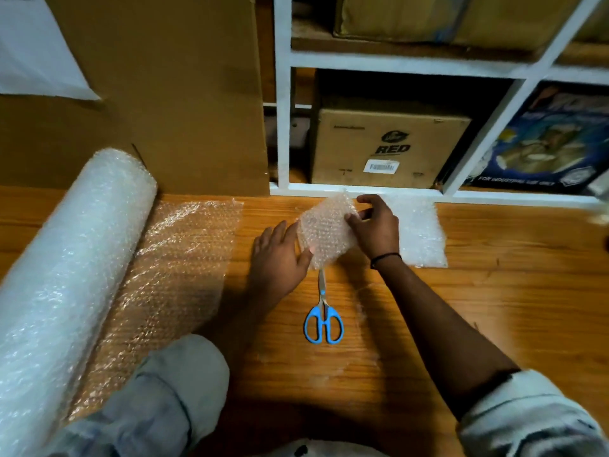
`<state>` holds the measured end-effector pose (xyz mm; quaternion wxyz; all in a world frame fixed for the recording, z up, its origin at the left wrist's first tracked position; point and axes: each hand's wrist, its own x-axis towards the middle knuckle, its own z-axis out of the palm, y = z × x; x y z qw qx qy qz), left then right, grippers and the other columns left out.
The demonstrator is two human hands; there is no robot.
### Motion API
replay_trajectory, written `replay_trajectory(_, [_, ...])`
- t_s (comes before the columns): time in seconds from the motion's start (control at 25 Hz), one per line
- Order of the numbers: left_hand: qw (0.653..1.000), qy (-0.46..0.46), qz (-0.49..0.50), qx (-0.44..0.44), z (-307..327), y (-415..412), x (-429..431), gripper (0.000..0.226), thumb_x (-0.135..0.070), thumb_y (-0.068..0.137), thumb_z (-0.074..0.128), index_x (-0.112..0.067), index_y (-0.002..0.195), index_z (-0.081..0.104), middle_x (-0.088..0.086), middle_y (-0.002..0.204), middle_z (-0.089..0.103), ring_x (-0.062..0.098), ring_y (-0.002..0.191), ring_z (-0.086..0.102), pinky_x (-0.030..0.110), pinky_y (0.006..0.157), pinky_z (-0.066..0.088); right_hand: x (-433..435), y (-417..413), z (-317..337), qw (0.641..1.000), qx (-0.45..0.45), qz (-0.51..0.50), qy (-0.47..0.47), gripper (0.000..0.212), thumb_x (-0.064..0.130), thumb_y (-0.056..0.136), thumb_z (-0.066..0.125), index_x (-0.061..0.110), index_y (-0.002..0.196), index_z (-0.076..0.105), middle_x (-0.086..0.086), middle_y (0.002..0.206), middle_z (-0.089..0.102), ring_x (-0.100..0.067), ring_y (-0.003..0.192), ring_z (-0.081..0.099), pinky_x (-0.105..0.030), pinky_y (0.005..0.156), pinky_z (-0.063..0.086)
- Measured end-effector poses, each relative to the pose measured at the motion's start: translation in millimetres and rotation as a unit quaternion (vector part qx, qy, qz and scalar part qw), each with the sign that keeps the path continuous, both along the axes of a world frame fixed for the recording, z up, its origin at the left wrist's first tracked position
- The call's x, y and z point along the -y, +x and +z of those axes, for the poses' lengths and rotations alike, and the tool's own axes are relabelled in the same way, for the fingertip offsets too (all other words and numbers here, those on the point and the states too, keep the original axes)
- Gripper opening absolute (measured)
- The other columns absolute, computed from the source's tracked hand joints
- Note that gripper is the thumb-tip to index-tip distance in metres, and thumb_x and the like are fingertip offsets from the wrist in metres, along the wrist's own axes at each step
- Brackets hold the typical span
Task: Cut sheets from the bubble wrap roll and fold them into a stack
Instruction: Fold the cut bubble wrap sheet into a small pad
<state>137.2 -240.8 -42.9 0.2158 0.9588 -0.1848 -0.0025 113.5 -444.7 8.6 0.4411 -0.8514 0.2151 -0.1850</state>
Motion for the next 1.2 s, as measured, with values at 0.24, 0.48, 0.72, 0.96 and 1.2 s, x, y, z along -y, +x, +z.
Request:
replay_trajectory(0.24, [0.995, -0.009, -0.095, 0.013, 9.1, 12.2, 62.8, 0.069, -0.06, 0.102, 0.043, -0.026, 0.16, 0.028, 0.003, 0.168, 0.027, 0.029, 0.155, 0.02, 0.049, 0.126, 0.017, 47.4, -17.3, -3.3, 0.994, 0.023, -0.108, 0.021, 0.037, 0.019, 0.089, 0.078, 0.02, 0.123, 0.064, 0.003, 0.085, 0.066, -0.023, 0.084, 0.071, -0.037, 0.08, 0.058])
replay_trajectory(0.48, [0.992, -0.017, -0.124, 0.015, 21.2, 13.8, 112.3, 0.068, -0.058, 0.103, 0.042, -0.025, 0.161, 0.027, 0.003, 0.168, 0.028, 0.029, 0.155, 0.019, 0.05, 0.126, 0.015, 108.9, -22.6, -6.9, 0.985, 0.049, -0.149, 0.076, 0.036, 0.021, 0.087, 0.08, 0.032, 0.114, 0.06, -0.001, 0.086, 0.069, -0.027, 0.082, 0.074, -0.055, 0.079, 0.061])
replay_trajectory(0.72, [0.995, 0.018, -0.096, -0.004, 26.2, 16.1, 169.1, 0.066, -0.056, 0.106, 0.037, -0.024, 0.162, 0.023, 0.002, 0.171, 0.019, 0.03, 0.157, 0.013, 0.049, 0.127, 0.011, 171.0, -16.3, -13.4, 0.991, -0.038, -0.125, -0.017, 0.043, 0.028, 0.093, 0.072, 0.015, 0.132, 0.059, -0.003, 0.103, 0.068, -0.025, 0.101, 0.065, -0.046, 0.093, 0.055])
replay_trajectory(0.96, [0.997, 0.049, -0.055, -0.009, 17.3, 12.8, 210.5, 0.059, -0.045, 0.11, 0.031, -0.023, 0.163, 0.021, 0.001, 0.172, 0.013, 0.032, 0.158, 0.007, 0.05, 0.128, 0.009, 167.9, -5.0, -27.1, 0.952, -0.013, 0.059, -0.301, 0.039, 0.018, 0.095, 0.06, 0.005, 0.132, 0.061, -0.019, 0.128, 0.064, -0.037, 0.12, 0.058, -0.048, 0.1, 0.048])
replay_trajectory(1.2, [0.999, 0.0, 0.036, -0.034, 8.7, 6.3, 224.7, 0.06, -0.039, 0.106, 0.047, -0.02, 0.161, 0.031, 0.008, 0.167, 0.028, 0.034, 0.15, 0.03, 0.046, 0.121, 0.028, 166.0, 3.6, -59.8, 0.935, -0.104, 0.167, -0.294, 0.047, 0.019, 0.103, 0.045, 0.006, 0.149, 0.047, -0.021, 0.158, 0.042, -0.036, 0.152, 0.03, -0.05, 0.125, 0.022])
